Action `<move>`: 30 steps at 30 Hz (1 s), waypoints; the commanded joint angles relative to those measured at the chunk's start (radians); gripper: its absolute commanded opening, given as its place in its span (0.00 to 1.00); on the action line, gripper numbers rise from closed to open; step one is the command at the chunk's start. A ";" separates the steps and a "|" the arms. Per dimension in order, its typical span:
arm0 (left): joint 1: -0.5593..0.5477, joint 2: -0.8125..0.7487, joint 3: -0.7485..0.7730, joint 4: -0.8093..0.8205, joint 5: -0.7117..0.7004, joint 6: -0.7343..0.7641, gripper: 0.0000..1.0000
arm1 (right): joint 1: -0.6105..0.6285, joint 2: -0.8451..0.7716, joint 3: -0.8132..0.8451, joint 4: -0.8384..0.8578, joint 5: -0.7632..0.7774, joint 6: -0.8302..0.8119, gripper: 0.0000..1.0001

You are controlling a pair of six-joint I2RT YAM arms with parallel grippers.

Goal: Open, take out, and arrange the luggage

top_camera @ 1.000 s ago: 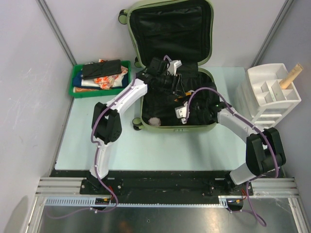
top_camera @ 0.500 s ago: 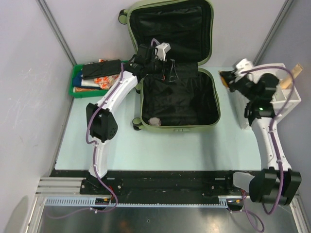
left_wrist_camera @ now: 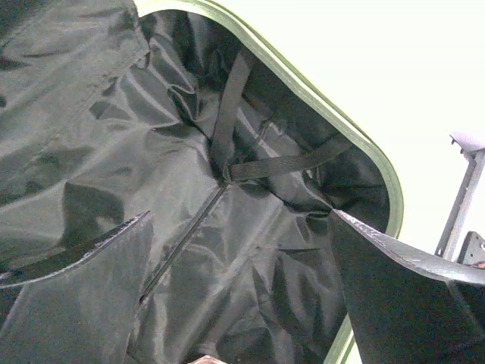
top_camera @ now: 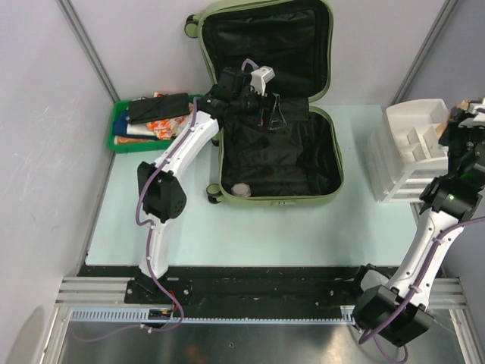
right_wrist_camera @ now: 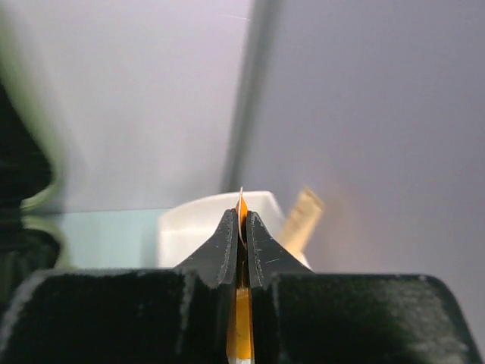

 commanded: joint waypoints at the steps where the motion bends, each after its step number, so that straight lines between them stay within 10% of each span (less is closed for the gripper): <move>1: -0.017 -0.005 0.048 0.030 0.067 0.051 1.00 | -0.080 0.057 0.032 0.056 0.218 -0.016 0.00; 30: -0.025 -0.016 0.035 0.036 0.084 0.040 1.00 | -0.082 0.192 -0.159 0.450 0.572 0.239 0.00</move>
